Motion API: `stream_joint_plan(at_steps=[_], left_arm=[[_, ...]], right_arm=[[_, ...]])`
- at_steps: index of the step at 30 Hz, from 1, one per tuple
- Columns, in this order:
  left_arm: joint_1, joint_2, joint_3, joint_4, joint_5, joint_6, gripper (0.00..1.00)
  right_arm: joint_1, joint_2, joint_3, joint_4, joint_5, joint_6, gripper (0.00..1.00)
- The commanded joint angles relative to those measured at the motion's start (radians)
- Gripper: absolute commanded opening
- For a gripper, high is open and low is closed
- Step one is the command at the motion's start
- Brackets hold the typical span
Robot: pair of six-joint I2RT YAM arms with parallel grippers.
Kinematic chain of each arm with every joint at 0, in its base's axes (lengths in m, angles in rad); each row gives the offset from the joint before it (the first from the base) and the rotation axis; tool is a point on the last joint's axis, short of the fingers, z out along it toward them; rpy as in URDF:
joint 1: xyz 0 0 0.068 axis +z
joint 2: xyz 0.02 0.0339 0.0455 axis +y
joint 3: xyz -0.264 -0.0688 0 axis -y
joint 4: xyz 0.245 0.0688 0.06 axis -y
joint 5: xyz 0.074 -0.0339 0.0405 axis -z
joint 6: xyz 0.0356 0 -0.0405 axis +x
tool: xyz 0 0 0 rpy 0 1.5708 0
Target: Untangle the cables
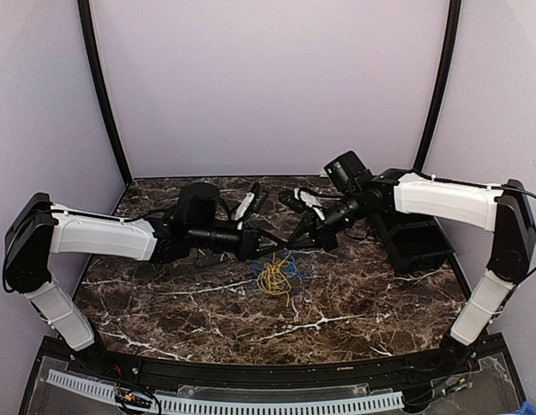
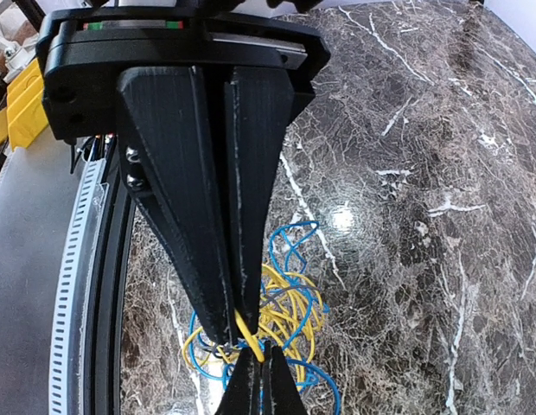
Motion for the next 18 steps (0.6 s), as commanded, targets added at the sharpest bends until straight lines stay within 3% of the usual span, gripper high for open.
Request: stream_joint_plan(at_steps=[1,3,6,9,14,18], left_arm=[[-0.009,-0.004,-0.005,0.032,0.006,0.018,0.14],[-0.009,0.008,-0.004,0.035,-0.023,0.019,0.27],[-0.009,0.036,-0.001,0.076,-0.096,0.021,0.34],[-0.009,0.098,0.015,0.122,-0.171,0.001,0.33],[-0.01,0.219,-0.003,0.353,-0.34,-0.08,0.25],[-0.009,0.349,0.031,0.412,-0.41,-0.116,0.25]], right_arm=[[0.008,-0.01,0.037,0.003,0.011,-0.007,0.0],[0.007,-0.023,0.049,-0.004,0.011,-0.01,0.0],[0.008,-0.035,0.086,-0.034,-0.004,-0.018,0.0],[0.008,-0.054,0.107,-0.046,-0.055,0.002,0.0],[0.008,-0.056,0.174,-0.123,-0.153,0.013,0.0],[0.008,-0.072,0.257,-0.179,-0.188,0.005,0.0]])
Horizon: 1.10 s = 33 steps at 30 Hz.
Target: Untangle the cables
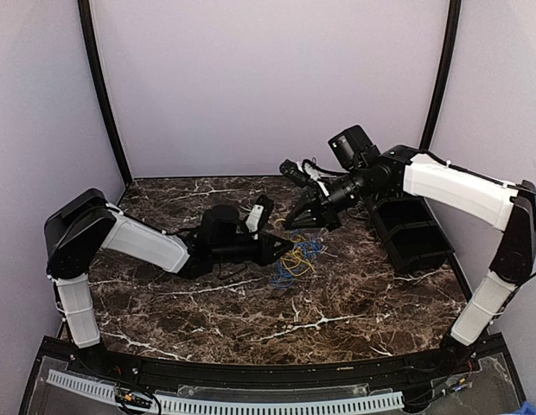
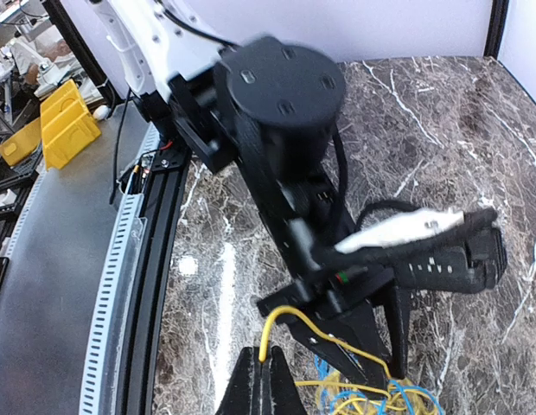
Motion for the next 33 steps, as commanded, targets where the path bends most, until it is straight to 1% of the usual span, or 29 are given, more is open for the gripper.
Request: stream_joint_plan(at_steps=[1,5,10,13,17,22,27,29,31,33], left_arm=[[0.002,0.117,0.033,0.139,-0.139,-0.06,0.25],[0.003,0.198,0.012,0.191,-0.174,-0.089,0.25],[0.004,0.213,-0.05,0.236,-0.241,-0.098,0.25],[0.009,0.228,-0.055,0.231,-0.246,-0.094,0.25],[0.015,0.243,-0.064,0.236,-0.242,-0.102,0.25],[0.02,0.247,-0.087,0.232,-0.238,-0.113,0.24],[0.027,0.238,-0.129,0.216,-0.237,-0.131,0.25],[0.031,0.225,-0.155,0.204,-0.241,-0.132,0.27],[0.037,0.203,-0.191,0.178,-0.257,-0.131,0.34],[0.043,0.171,-0.217,0.135,-0.285,-0.128,0.39]], right_arm=[[0.008,-0.06,0.118,-0.069,-0.104,-0.002,0.0],[-0.012,-0.096,0.219,-0.091,-0.1,-0.004,0.0],[-0.089,-0.118,0.36,-0.094,-0.16,0.023,0.0],[-0.136,-0.11,0.459,-0.081,-0.21,0.062,0.0],[-0.166,-0.097,0.605,-0.073,-0.18,0.083,0.0],[-0.226,-0.072,0.792,0.021,-0.13,0.197,0.0],[-0.286,-0.054,0.882,0.114,-0.153,0.282,0.0],[-0.311,-0.048,0.912,0.138,-0.139,0.298,0.0],[-0.343,-0.043,0.932,0.173,-0.13,0.319,0.0],[-0.362,-0.036,0.952,0.176,-0.106,0.308,0.0]])
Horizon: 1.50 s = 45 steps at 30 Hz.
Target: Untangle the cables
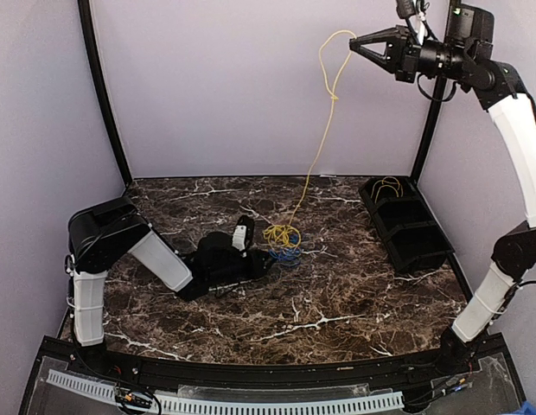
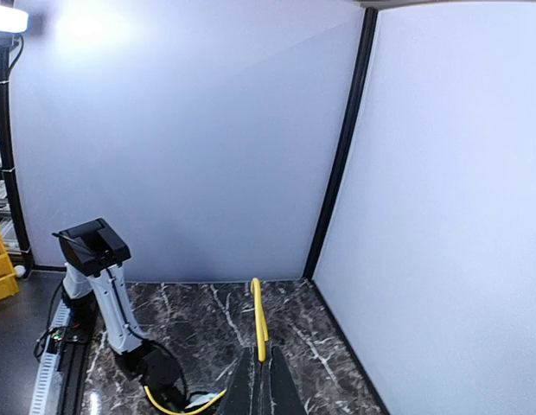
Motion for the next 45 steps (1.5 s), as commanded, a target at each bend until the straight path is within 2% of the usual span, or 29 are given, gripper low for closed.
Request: stream_joint_plan(at_steps=[1,4,8,13,17,18,21,25,32,40,45], left_arm=[[0.03,-0.055,-0.096,-0.244,-0.082,0.004,0.4],[0.041,-0.139,-0.132,-0.353,-0.162,0.045,0.47],[0.045,-0.27,-0.165,-0.471,-0.242,0.116,0.48],[0.009,-0.509,-0.252,-0.399,-0.21,0.244,0.52],[-0.057,-0.637,-0.219,-0.308,-0.148,0.376,0.69],[-0.065,-0.649,-0.204,-0.294,-0.132,0.389,0.7],[-0.086,-0.636,-0.104,-0.285,0.018,0.404,0.72],[-0.117,-0.54,-0.013,-0.203,0.096,0.377,0.71],[-0.16,-0.345,0.126,-0.068,0.047,0.348,0.6],[-0.186,-0.182,0.243,0.078,0.062,0.408,0.58],[-0.196,-0.135,0.289,0.123,0.0,0.45,0.57]], right_arm=[[-0.047,-0.024,0.097,0.215,0.031,0.029,0.0],[-0.096,-0.02,0.117,0.251,0.039,0.06,0.0],[-0.118,-0.024,0.08,0.27,0.017,0.077,0.0],[-0.106,-0.072,-0.175,0.332,-0.046,0.102,0.0],[-0.059,-0.119,-0.371,0.371,-0.031,0.096,0.0],[-0.041,-0.127,-0.412,0.374,-0.022,0.094,0.0],[0.021,-0.137,-0.5,0.371,0.008,0.073,0.0],[0.09,-0.134,-0.574,0.4,0.02,0.09,0.0],[0.16,-0.097,-0.575,0.423,0.025,0.12,0.0],[0.212,-0.059,-0.544,0.425,0.029,0.132,0.0],[0.226,-0.048,-0.545,0.427,0.025,0.137,0.0]])
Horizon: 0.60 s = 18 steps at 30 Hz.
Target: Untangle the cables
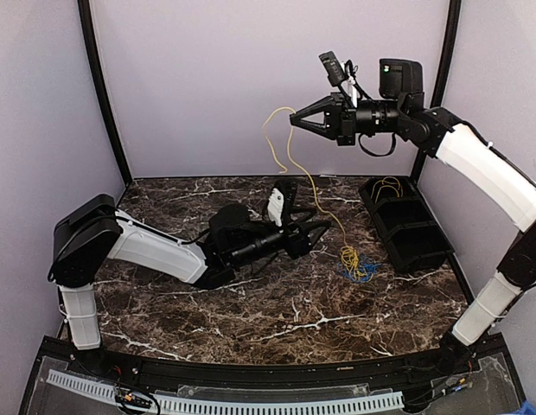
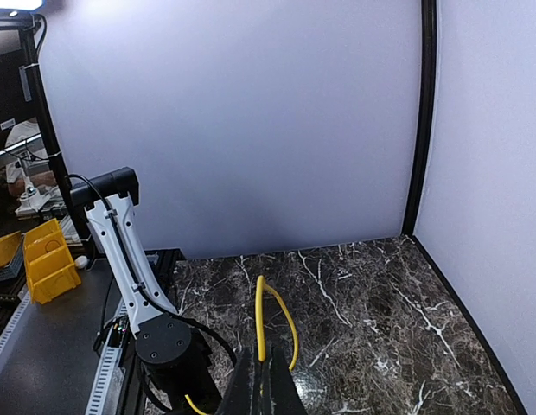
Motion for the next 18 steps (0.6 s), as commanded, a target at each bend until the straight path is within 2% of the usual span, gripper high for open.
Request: stream_joint_plan(at_steps=[1,7,12,16,18], left_arm=[[-0.012,0.014,0.06,0.113,-0.051,0.057,0.57],[-0.012,0.037,0.089,0.136,-0.068,0.069,0.42],[-0.011,0.047,0.101,0.13,-0.054,0.056,0.11],[-0.011,0.033,0.07,0.15,-0.067,0.03,0.0],[-0.01,-0.006,0.038,0.157,-0.077,0.015,0.0]], right_arm=[[0.017,0.009,0.026,0.04,0.001,0.016,0.0],[0.019,0.01,0.012,0.04,0.0,0.015,0.0],[0.019,0.007,0.001,0.033,0.006,0.001,0.0],[0.016,0.003,-0.015,0.009,0.039,-0.043,0.01],[0.011,-0.009,-0.048,-0.009,0.095,-0.085,0.18]])
